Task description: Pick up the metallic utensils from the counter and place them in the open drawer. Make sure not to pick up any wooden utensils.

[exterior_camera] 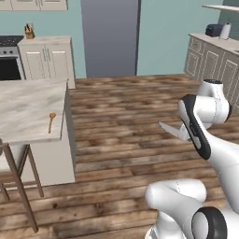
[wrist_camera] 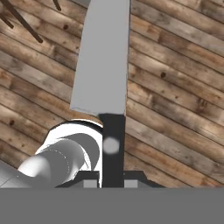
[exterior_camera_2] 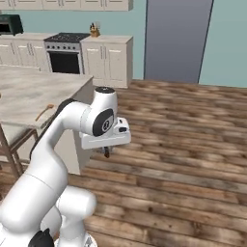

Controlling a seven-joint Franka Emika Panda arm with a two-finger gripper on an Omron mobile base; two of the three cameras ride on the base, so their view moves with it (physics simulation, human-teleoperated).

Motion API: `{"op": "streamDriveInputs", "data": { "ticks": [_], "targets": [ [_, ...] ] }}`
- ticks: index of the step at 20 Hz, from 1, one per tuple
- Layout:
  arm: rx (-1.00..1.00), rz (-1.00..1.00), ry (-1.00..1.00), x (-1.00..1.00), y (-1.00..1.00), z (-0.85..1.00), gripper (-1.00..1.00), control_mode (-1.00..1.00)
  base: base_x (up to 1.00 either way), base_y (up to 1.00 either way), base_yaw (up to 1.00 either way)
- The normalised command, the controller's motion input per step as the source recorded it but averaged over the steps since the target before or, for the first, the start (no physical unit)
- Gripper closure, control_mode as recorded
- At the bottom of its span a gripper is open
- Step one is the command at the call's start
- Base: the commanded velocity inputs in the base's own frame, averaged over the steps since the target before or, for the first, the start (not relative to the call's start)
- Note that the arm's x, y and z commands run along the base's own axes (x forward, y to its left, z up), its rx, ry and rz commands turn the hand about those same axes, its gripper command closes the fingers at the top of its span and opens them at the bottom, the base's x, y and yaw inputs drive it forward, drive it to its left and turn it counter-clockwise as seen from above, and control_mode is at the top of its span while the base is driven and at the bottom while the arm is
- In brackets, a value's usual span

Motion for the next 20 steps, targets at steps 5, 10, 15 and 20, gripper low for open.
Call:
{"op": "streamDriveInputs", "data": {
  "ticks": [5, 10, 15, 20],
  "targets": [
    [0.0, 0.0, 0.0, 0.0, 0.0, 0.0, 1.0, 1.0, -0.11, -0.89, 0.0],
    [0.0, 0.0, 0.0, 0.0, 0.0, 0.0, 1.0, 1.0, -0.05, -0.79, 0.0],
    [0.0, 0.0, 0.0, 0.0, 0.0, 0.0, 1.0, 1.0, 0.02, -0.46, 0.16],
    [0.0, 0.0, 0.0, 0.0, 0.0, 0.0, 1.0, 1.0, 0.17, -0.32, 0.33]
  ]
}}
